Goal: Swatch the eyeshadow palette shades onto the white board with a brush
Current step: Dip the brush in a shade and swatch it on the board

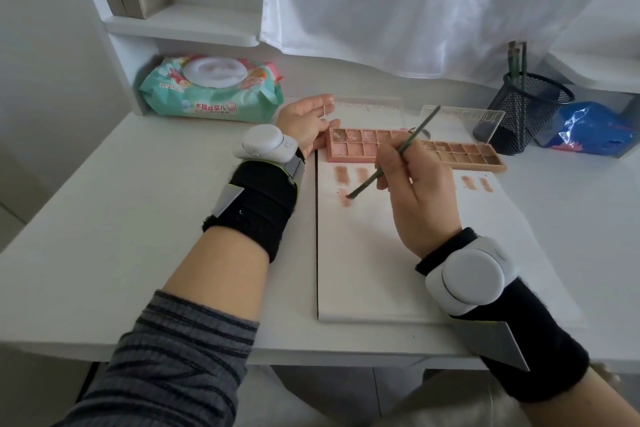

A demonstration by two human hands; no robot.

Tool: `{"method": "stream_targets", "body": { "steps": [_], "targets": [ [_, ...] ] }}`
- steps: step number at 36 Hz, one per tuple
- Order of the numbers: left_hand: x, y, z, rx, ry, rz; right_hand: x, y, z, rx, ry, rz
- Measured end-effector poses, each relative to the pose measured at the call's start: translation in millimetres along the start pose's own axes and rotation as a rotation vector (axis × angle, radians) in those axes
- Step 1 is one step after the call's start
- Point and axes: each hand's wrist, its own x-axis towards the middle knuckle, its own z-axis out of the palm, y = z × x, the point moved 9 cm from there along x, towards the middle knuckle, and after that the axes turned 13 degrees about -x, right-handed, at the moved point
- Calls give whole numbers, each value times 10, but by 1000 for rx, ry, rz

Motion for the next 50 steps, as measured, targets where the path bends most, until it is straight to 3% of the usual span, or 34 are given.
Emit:
{"method": "stream_targets", "body": {
  "steps": [8,15,21,43,50],
  "targets": [
    [-19,18,3,-12,4,15,11,-58,55,-40,-64,-64],
    [-24,15,11,-15,2,13,14,-13,-7,-26,12,-14],
    [-16,15,3,-18,6,12,18,-35,51,-38,-60,-43],
    [-15,7,13,-27,-2,5,13,38,-4,7,16,19],
    [0,3,11,-13,-6,13,-10,-78,82,-104,-41,-144]
  ]
}}
